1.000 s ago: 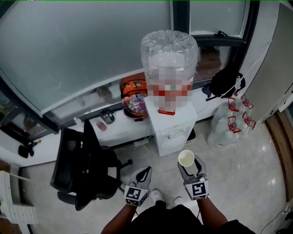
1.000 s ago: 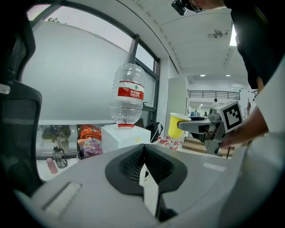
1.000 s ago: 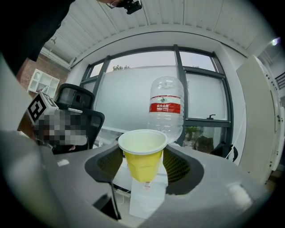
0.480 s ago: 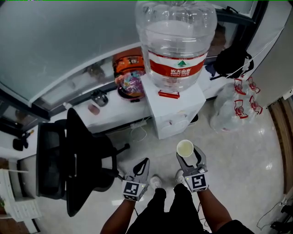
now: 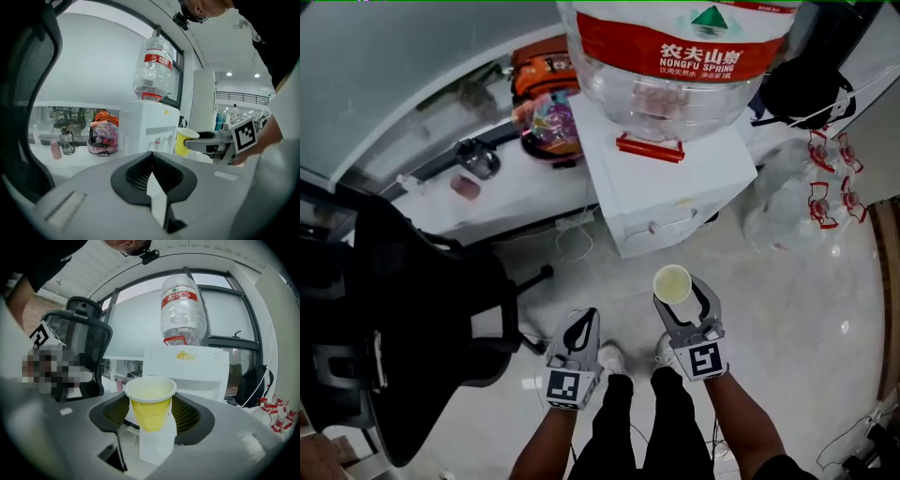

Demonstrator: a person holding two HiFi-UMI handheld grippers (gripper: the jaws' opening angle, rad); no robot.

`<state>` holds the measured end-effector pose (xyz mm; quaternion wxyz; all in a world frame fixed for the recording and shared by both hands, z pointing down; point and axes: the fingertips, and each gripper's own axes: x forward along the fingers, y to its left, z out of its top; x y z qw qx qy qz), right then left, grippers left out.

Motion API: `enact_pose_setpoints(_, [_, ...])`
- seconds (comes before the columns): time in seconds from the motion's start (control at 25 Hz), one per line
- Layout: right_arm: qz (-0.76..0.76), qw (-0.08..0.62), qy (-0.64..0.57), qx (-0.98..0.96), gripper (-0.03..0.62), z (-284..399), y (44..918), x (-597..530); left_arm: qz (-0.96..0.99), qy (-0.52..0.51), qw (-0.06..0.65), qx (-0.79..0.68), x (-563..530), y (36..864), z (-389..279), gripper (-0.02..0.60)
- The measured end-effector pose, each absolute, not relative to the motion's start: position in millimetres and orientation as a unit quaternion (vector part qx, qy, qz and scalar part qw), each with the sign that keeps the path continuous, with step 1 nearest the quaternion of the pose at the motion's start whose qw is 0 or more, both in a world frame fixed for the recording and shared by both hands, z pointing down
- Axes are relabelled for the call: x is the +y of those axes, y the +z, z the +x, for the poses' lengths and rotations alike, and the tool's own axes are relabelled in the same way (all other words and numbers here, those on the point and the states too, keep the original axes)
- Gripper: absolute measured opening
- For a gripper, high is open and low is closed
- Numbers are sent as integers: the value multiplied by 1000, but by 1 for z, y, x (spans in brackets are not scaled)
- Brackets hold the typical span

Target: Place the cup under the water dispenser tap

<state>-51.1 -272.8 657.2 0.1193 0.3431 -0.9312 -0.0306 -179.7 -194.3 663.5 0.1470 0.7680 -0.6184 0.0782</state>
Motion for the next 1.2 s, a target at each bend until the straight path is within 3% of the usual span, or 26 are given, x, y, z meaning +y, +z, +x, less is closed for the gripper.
enact_pose_setpoints(0.4, [359,138,2,-923,281,-55,788,-311,754,109,155,-629,-181,757,-189,17])
enact_pose_setpoints(0.6, [372,138,22,-918,282,-67,840,-339,735,140,194,-634,-175,801,-192,17])
enact_pose_setpoints(1.2, [378,156,36,-912,285,-85,881,-388,743,103,190,-633,-173,821,-182,17])
